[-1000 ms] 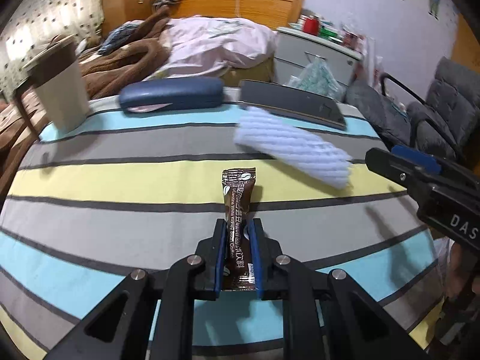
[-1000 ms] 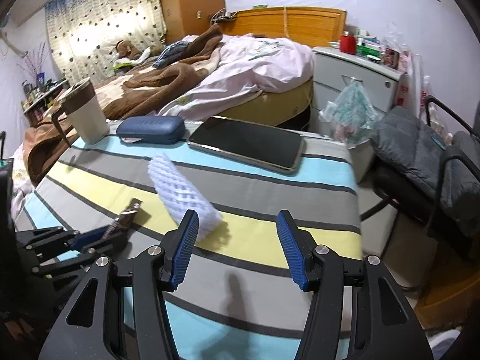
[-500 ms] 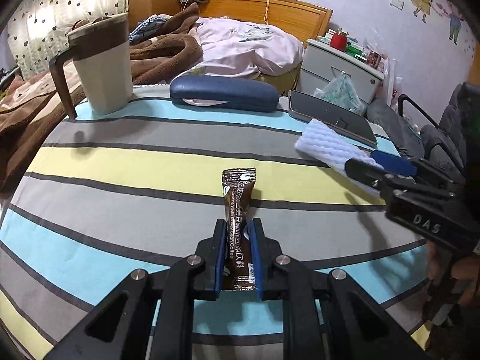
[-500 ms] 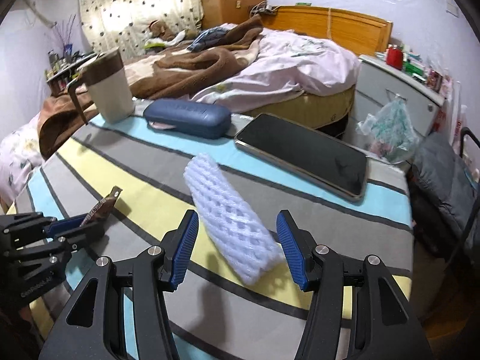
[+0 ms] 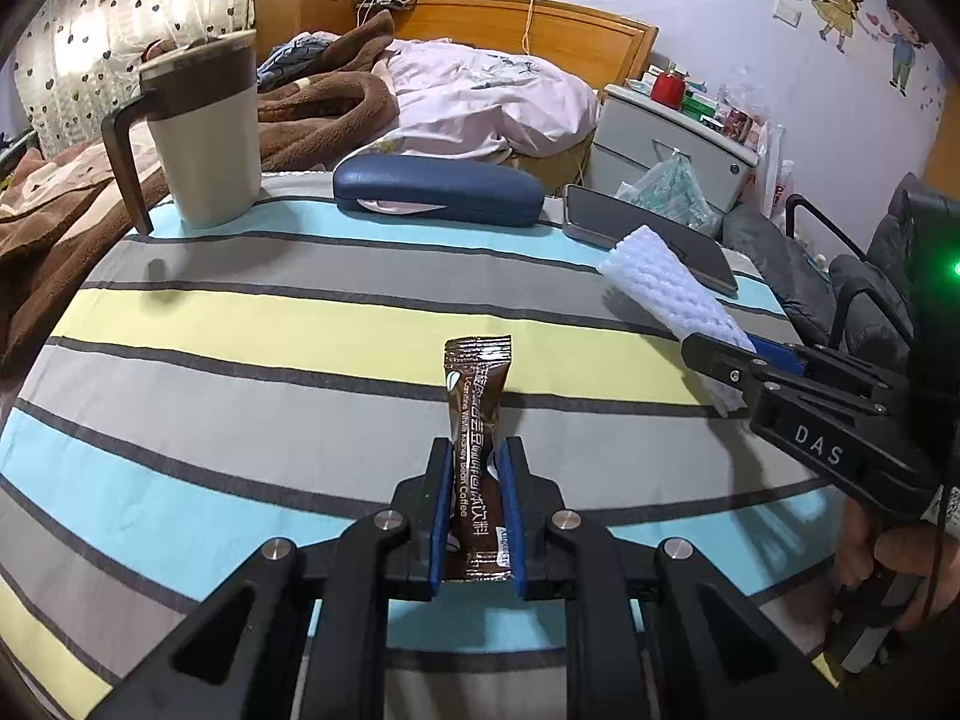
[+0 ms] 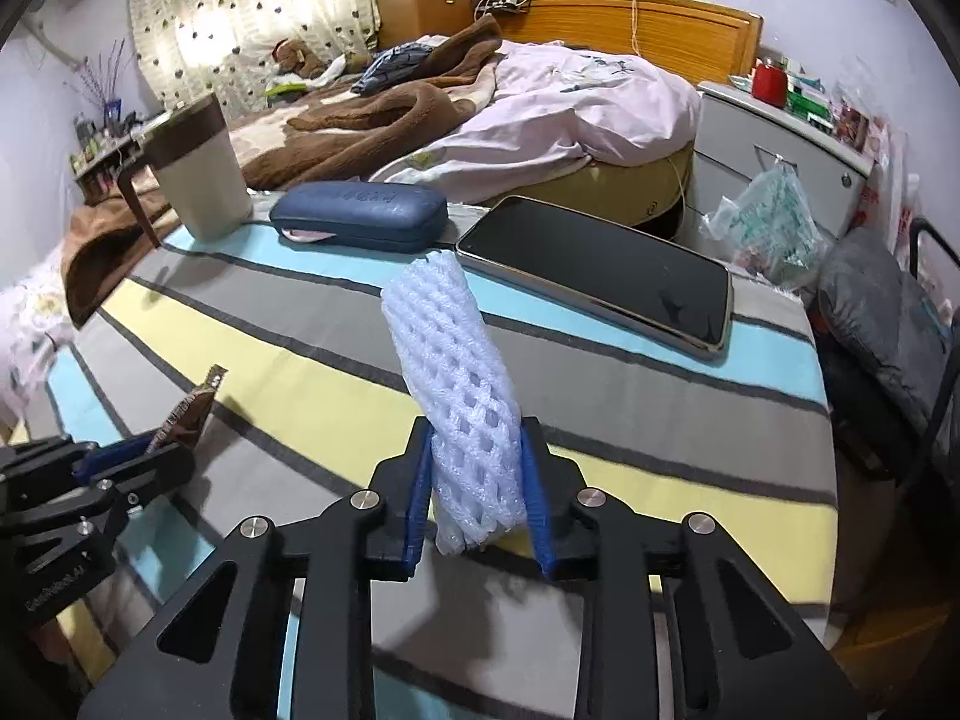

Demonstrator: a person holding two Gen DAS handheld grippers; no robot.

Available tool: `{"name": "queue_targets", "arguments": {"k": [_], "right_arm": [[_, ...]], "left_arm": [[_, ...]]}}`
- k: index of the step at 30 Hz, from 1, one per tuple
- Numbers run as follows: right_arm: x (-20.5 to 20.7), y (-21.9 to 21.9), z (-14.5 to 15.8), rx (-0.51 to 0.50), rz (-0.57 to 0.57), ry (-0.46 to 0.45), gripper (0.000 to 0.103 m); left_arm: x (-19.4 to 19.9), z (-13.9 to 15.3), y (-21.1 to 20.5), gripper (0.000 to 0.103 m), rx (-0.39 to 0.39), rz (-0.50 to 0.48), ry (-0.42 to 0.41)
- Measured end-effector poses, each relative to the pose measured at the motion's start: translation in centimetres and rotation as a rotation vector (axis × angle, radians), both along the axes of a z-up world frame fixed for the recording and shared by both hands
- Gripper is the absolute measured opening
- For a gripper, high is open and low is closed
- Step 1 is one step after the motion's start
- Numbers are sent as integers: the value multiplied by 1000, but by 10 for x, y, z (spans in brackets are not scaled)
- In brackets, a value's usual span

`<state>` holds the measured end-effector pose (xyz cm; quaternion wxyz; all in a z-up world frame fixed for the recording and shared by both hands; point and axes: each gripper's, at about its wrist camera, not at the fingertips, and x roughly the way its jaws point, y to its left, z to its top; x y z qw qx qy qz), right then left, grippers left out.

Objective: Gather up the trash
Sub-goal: 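Carry the wrapper and foam sleeve over the white bin and open both tools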

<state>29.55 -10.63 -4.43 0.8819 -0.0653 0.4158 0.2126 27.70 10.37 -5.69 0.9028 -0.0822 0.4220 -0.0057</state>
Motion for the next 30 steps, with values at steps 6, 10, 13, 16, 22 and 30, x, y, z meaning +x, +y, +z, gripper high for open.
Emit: {"name": "queue_targets", "arguments": {"k": [6,10,13,16,22,30], "right_arm": [[-16,-5,7,12,-19,-12,29],[-31,-11,16,27,-31,-31,29],[-41,-15,19,26,-42,-35,29],[-52,-21,23,25,-44,-47,29],[-80,-36,34,44,-74,-80,29],[-112,-58,49,69,-129,-132,29]], "left_arm": [[-11,7,-6,17,-6,-18,-11],[-23,15,-13,17,-3,-31,-30],[-33,18,-16,17,-16,-33,-39],[-43,22,-21,17,-11,-36,-50],[-68,34,-37,17,-10,-66,-80],[-98,54,-64,17,-5,-126,-135]]}}
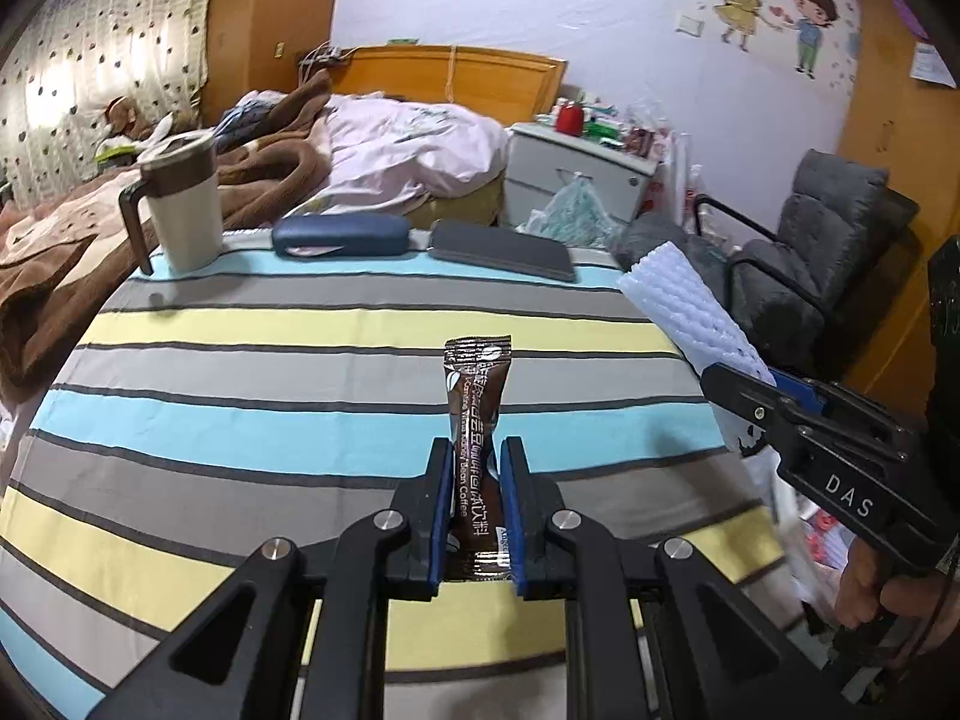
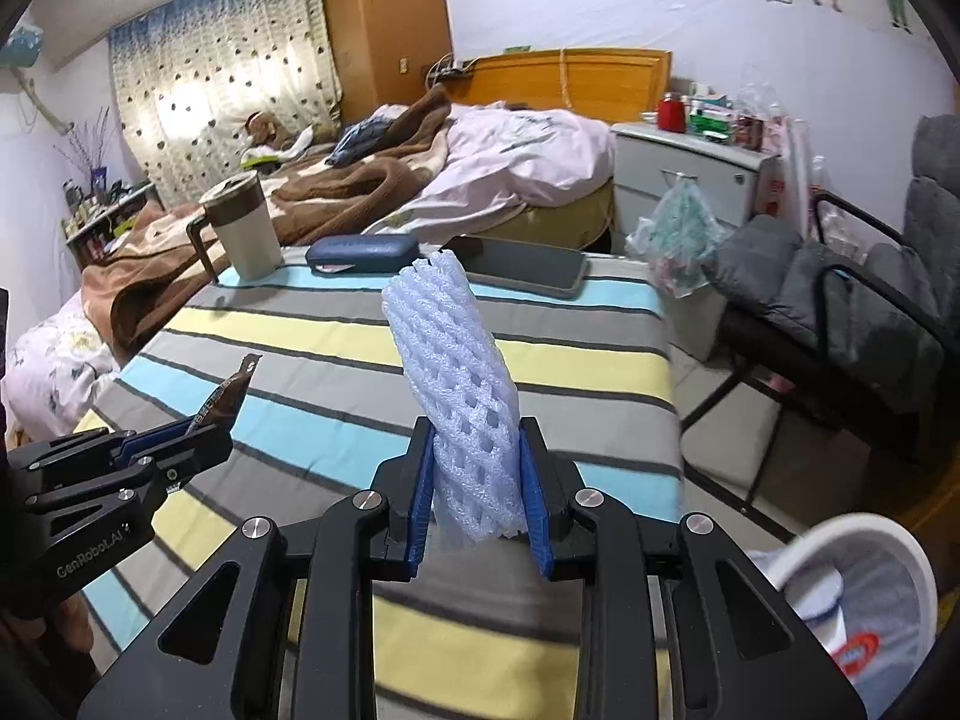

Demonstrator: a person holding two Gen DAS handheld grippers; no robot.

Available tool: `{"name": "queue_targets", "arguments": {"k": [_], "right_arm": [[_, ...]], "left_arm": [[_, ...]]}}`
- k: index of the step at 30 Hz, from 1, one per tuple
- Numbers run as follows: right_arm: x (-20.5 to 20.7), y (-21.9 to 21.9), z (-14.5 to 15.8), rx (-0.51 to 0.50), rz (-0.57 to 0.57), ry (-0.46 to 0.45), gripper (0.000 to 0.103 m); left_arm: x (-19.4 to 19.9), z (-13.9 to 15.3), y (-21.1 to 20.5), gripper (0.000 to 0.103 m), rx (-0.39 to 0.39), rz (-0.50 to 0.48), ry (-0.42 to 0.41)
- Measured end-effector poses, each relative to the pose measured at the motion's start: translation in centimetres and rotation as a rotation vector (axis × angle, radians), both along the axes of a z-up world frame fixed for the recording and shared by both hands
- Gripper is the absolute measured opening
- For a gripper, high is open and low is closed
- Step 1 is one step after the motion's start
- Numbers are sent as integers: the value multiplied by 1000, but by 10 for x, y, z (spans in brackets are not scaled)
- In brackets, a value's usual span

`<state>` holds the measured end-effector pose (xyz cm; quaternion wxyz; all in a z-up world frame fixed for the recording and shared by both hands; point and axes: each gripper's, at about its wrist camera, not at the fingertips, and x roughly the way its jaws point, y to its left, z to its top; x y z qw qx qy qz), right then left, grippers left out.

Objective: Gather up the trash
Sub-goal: 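Carry the wrapper and foam sleeve over the white bin and open both tools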

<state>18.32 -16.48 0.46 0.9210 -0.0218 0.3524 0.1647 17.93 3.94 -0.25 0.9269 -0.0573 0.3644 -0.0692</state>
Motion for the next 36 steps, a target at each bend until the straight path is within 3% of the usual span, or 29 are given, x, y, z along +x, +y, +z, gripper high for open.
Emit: {"name": "queue_targets", "arguments": {"k": [20,36], "right_arm": [[-59,-74,15,12,-226,-69,29],[-94,-142,6,-26,-422,-38,29]], "left_arm": [[-42,32,-86,17,11,-198,-98],[-48,29,-167,17,20,-364,-83]]}}
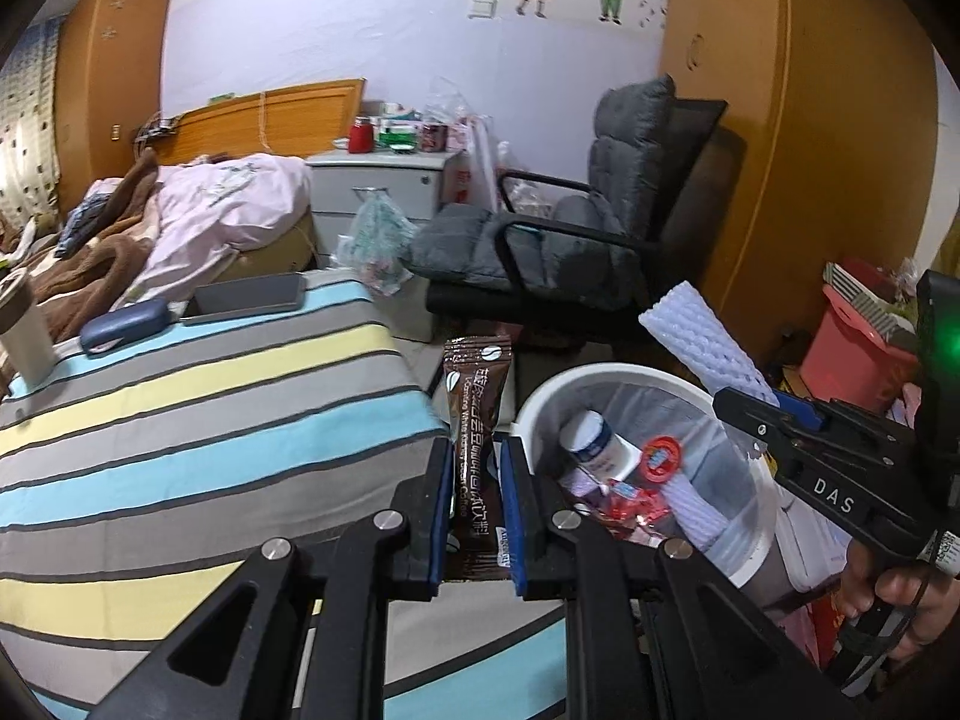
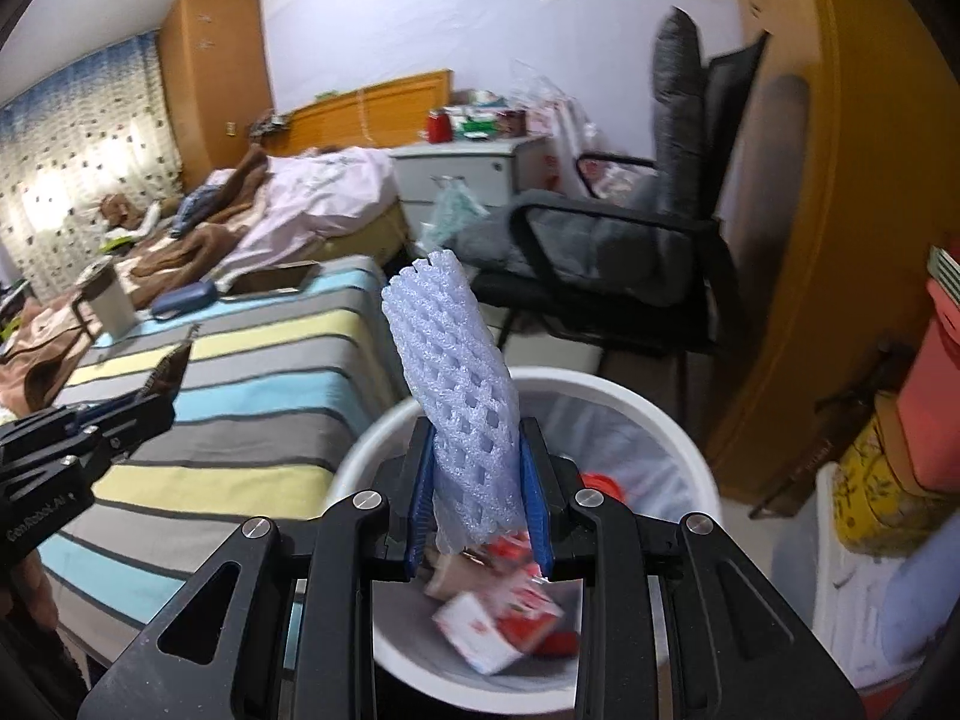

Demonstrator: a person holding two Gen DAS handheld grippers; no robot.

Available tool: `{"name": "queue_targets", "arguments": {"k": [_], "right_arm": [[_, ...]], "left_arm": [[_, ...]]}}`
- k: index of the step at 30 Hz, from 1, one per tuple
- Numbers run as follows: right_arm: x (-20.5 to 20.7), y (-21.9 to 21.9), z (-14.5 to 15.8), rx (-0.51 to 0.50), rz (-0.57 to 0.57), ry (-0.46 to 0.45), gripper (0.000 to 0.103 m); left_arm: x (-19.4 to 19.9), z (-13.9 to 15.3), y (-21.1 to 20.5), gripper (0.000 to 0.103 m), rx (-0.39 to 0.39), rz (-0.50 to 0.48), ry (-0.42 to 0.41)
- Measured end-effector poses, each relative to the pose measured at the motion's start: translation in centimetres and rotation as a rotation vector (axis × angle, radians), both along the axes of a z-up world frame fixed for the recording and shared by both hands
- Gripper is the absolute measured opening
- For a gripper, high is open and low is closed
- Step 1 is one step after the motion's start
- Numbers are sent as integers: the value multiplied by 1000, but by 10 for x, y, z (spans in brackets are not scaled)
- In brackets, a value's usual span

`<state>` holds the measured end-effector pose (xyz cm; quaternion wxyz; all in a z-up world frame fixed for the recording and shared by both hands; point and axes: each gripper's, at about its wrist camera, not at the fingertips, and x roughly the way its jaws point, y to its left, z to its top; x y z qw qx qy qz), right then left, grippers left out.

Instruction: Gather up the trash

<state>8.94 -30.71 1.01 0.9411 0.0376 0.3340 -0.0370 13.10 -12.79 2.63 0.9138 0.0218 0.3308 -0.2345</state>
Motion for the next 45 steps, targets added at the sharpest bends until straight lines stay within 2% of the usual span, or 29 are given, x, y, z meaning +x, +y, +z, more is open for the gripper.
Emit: {"name": "queue_targets", "arguments": {"k": [12,19,22,24,26,33,41,45], "right_arm": [[-7,-36,-24,-41,-95,123,30],[-6,-44,-31,-56,-109,161,34],[-7,-48,-32,-48,-127,159,41],[-7,-50,-32,-32,-129,158,53],[-8,-50,-32,-39,-133,155,58],[-14,-46,-28,-35,-137,127,58],[-30,-34,-19,-28,-153,69,58],[-43,-23,-11,-41,-157,19,58]], "left_arm": [[4,-25,-56,17,30,-100,74],[3,-32,-69,18,54,-114,94],[2,-32,-69,26,51,-113,92],[2,-32,-68,49,48,-108,91],[2,-32,-67,50,42,-104,90],[-2,-31,-63,53,45,-95,88],[-20,-23,-52,60,61,-64,21],[-32,-20,-45,60,78,-42,-12]]}}
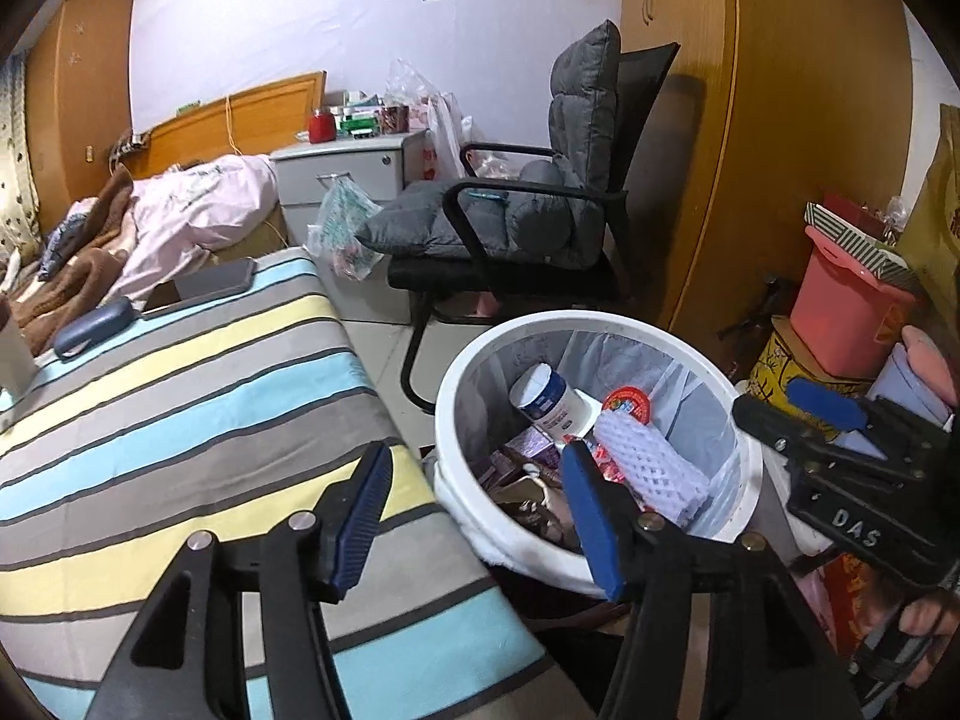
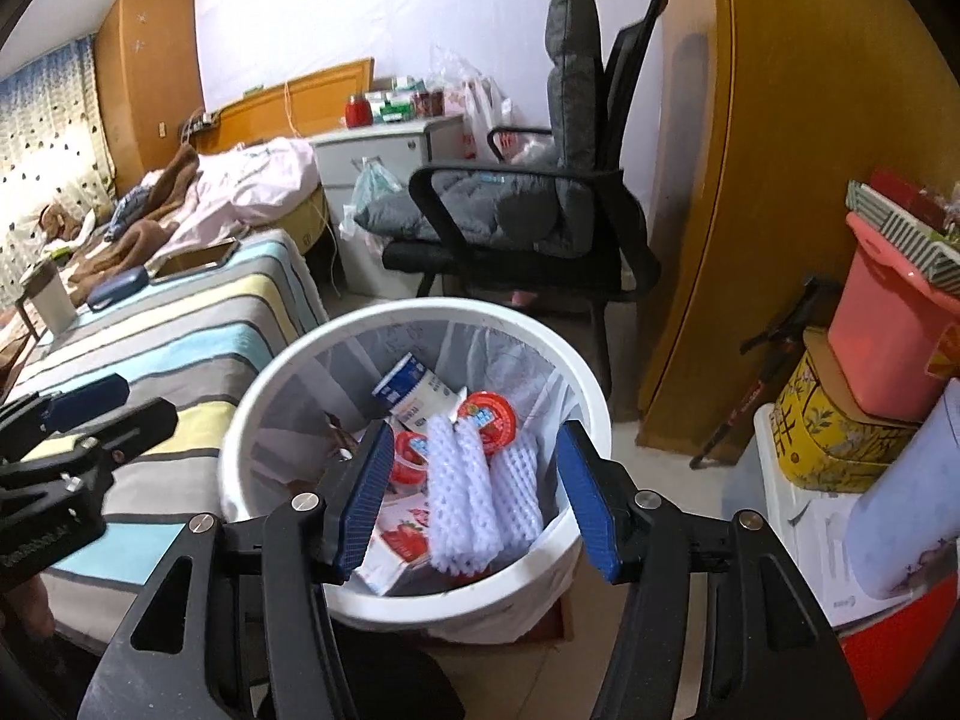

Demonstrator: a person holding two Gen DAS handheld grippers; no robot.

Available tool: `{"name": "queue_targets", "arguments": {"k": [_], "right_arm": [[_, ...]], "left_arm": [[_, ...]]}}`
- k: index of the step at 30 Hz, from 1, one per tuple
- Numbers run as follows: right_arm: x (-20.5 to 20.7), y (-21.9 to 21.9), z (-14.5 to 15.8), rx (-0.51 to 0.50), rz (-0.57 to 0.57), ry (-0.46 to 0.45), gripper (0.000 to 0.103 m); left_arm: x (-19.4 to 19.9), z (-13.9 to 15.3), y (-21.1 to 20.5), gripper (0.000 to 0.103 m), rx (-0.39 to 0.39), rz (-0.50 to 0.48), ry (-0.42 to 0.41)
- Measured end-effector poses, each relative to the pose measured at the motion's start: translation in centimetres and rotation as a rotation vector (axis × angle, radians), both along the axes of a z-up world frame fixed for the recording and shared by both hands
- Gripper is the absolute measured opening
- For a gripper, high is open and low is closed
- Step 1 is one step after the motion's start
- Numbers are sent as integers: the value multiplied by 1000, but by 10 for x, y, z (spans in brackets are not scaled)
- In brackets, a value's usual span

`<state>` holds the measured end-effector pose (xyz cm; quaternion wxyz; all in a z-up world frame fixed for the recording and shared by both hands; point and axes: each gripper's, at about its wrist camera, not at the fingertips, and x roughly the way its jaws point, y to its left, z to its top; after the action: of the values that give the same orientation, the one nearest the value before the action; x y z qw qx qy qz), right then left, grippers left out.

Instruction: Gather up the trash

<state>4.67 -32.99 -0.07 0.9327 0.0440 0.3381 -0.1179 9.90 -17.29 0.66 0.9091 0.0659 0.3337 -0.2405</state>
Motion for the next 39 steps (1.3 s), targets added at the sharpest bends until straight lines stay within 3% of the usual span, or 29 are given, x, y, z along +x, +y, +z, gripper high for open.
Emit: {"name": "queue_targets", "arguments": {"k": [12,39], "right_arm": [[-35,28,1,-21,-33,-75,58],[-67,54,3,4,-68,-134,58]], "left_arm": [[-46,5,18,65,-9,20,-93],[-77,4,42,65,-28,75,-126]]}}
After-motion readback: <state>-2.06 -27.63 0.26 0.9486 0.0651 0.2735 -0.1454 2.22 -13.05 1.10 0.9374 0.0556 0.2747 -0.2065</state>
